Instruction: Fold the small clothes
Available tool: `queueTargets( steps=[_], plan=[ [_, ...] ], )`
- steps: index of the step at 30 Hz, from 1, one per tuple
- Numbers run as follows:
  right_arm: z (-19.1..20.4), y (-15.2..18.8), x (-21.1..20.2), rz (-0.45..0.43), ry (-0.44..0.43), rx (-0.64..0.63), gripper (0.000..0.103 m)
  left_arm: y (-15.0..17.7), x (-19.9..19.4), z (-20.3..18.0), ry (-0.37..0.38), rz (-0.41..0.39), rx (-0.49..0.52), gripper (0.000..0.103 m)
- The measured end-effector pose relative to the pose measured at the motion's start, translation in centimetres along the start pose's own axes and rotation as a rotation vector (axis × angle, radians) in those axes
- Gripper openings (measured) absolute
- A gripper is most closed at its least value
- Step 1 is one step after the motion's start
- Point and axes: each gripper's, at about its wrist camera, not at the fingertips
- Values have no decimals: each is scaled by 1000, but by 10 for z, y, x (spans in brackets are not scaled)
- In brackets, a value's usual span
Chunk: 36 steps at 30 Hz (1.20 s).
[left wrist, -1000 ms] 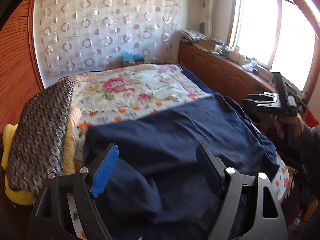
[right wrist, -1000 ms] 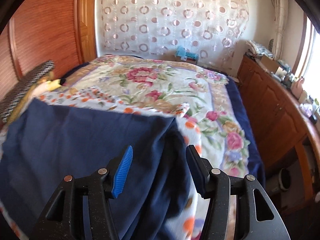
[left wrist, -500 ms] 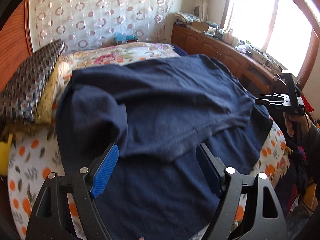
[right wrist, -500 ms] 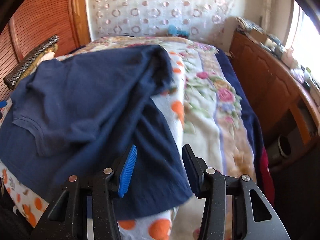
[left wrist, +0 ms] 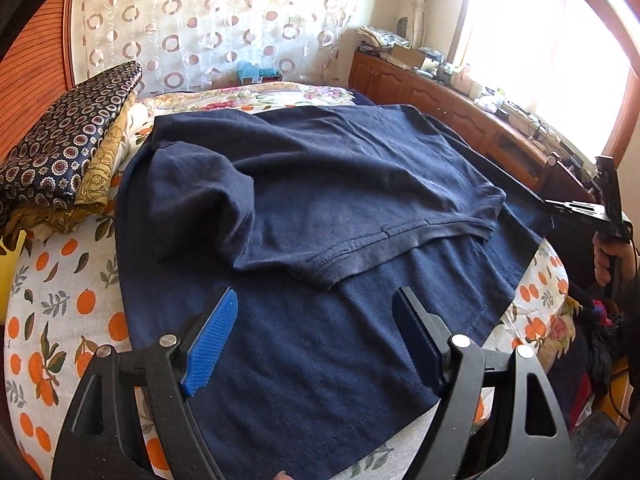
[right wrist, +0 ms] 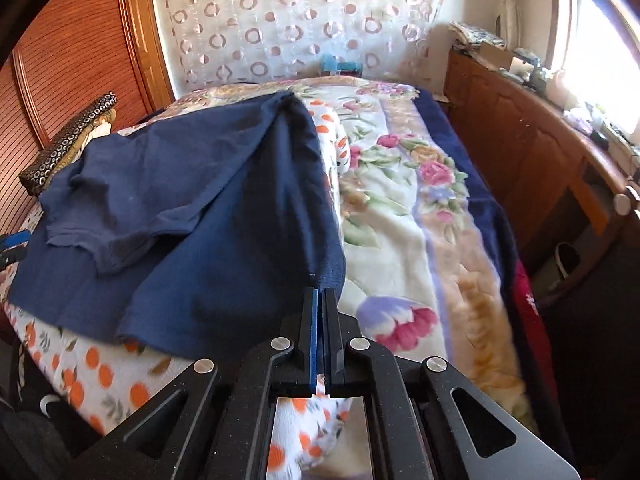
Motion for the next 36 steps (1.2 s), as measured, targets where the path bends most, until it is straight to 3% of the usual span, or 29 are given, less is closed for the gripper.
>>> queueTargets(
  steps=[5, 6, 11, 12, 15, 20, 27, 32, 33, 34, 35, 36],
  plan=[
    [11, 2, -15, -35, -12, 5, 2, -3, 3, -1, 22, 0, -19, 80],
    [16, 3, -16, -44, -12, -2, 4, -4, 4, -1, 31, -2, -27, 74],
    [50, -7, -9, -98, -90, -29, 44, -9, 11, -3, 39, -2, -48, 62],
    [59, -9, -4, -97, -113, -27, 44, -10, 13, -5, 34, 4, -48, 61],
    [83, -13, 14, -83, -167, -21, 44, -11, 23, -7, 33, 30, -53, 55],
    [111, -12, 40, -27, -239, -20, 44, -13, 35, -7, 24, 48, -59, 55],
    [126, -18, 63, 20, -250, -45, 44, -19, 41, -11, -16, 42, -33, 53],
    [126, -33, 71, 9, -230, -31, 44, -19, 41, -9, -70, 37, -27, 26],
    [133, -33, 70, 3, -224, -29, 44, -19, 40, -7, -66, 36, -30, 15],
    [133, -33, 71, -3, -218, -30, 36, -18, 39, -6, -58, 35, -33, 13],
    [137, -30, 68, -7, -210, -33, 15, -17, 37, -6, -52, 30, -31, 12],
    [140, -29, 69, -9, -206, -34, 9, -16, 35, -8, -53, 21, -25, 11]
  ],
)
Point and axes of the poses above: each gripper's, at about its wrist camera, not at the fingertips, and x roughly the way its jaws point, z to its left, y to its underside, and after that the axes turned 7 degrees about z, right-handed
